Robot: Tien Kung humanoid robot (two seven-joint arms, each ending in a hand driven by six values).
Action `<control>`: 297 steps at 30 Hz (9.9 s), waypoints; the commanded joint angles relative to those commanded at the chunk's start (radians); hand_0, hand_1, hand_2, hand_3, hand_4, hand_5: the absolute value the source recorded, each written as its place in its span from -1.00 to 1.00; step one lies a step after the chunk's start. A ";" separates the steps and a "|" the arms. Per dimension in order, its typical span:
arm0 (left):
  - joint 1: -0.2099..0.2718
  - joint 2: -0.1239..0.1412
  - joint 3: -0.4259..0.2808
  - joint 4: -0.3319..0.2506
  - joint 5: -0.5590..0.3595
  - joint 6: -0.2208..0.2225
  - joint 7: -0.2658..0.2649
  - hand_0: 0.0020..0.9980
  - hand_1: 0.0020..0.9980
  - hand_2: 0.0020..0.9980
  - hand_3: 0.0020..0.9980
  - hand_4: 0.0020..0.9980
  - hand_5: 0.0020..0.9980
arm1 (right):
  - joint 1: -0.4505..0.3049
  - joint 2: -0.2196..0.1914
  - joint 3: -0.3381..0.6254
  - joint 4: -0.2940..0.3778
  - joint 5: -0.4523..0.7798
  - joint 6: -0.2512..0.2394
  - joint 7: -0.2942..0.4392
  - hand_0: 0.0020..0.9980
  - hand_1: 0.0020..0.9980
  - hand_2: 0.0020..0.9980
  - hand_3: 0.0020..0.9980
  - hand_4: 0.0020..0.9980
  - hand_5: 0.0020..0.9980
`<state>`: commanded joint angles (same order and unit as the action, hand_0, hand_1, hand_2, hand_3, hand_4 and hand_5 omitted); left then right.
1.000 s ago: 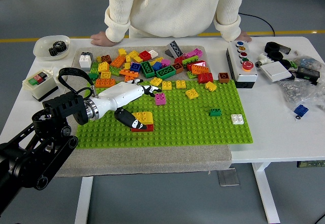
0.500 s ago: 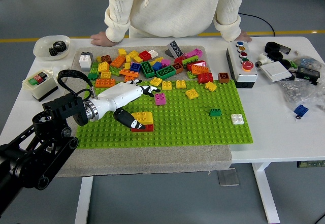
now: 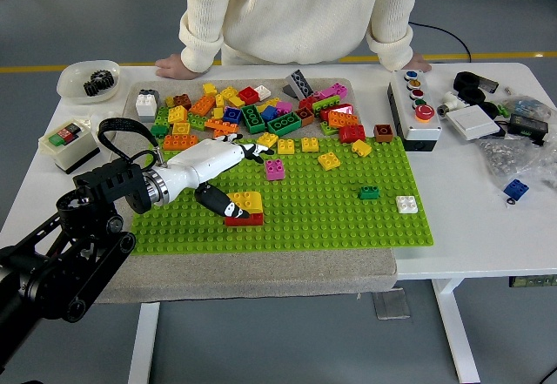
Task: Pick up the brick,pile it on top of brick,press brick,pick up the brick,pile it on top of brick,press brick
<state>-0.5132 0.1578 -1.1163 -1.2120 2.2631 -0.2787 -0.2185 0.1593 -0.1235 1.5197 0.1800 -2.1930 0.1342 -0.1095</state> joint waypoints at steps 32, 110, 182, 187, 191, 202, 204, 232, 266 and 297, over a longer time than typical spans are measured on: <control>-0.005 0.003 -0.005 -0.008 -0.014 -0.026 0.004 1.00 0.62 0.62 0.79 1.00 -0.78 | -0.001 0.001 0.002 0.000 0.004 0.000 0.000 0.48 0.30 0.43 0.17 0.61 -0.30; -0.018 0.010 -0.004 0.002 -0.007 -0.053 0.000 1.00 0.61 0.61 0.76 1.00 -0.78 | -0.001 0.002 -0.007 0.000 0.009 0.000 0.002 0.48 0.30 0.43 0.16 0.61 -0.30; 0.053 0.065 -0.101 -0.124 -0.194 0.026 0.016 1.00 0.56 0.52 0.17 1.00 -0.02 | -0.003 -0.001 0.007 0.000 0.001 -0.002 0.000 0.48 0.30 0.42 0.16 0.61 -0.30; 0.068 0.077 -0.105 -0.125 -0.220 0.107 -0.012 1.00 0.48 0.37 0.11 1.00 0.09 | -0.004 -0.001 0.011 0.000 -0.001 -0.003 -0.001 0.48 0.30 0.43 0.16 0.61 -0.30; 0.077 0.084 -0.112 -0.130 -0.224 0.135 -0.022 1.00 0.48 0.37 0.11 1.00 0.09 | -0.003 -0.001 0.011 0.000 0.000 -0.003 0.000 0.48 0.30 0.43 0.16 0.61 -0.30; 0.119 0.117 -0.095 -0.136 -0.251 0.172 -0.052 1.00 0.48 0.34 0.10 1.00 0.31 | -0.003 -0.002 0.011 0.000 -0.004 -0.003 0.000 0.48 0.30 0.42 0.16 0.62 -0.30; 0.129 0.122 -0.093 -0.144 -0.258 0.184 -0.062 1.00 0.48 0.34 0.10 1.00 0.31 | -0.004 -0.002 0.010 0.000 -0.006 -0.002 0.000 0.48 0.30 0.42 0.16 0.62 -0.30; 0.163 0.125 0.014 -0.083 -0.200 0.311 -0.170 1.00 0.65 0.53 0.18 1.00 0.86 | -0.003 0.000 0.003 0.000 -0.008 -0.001 0.001 0.49 0.30 0.42 0.16 0.62 -0.28; 0.137 0.119 0.098 0.016 -0.130 0.413 -0.223 1.00 0.67 0.54 0.21 1.00 0.90 | 0.001 0.000 0.002 0.000 0.005 -0.003 0.002 0.48 0.30 0.43 0.16 0.62 -0.27; 0.151 0.119 0.104 0.042 -0.141 0.423 -0.219 1.00 0.65 0.53 0.21 1.00 0.86 | -0.002 0.002 -0.005 0.000 0.008 -0.001 0.003 0.48 0.30 0.43 0.16 0.62 -0.26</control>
<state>-0.3617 0.2766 -1.0119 -1.1698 2.1222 0.1446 -0.4379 0.1573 -0.1210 1.5149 0.1800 -2.1854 0.1328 -0.1060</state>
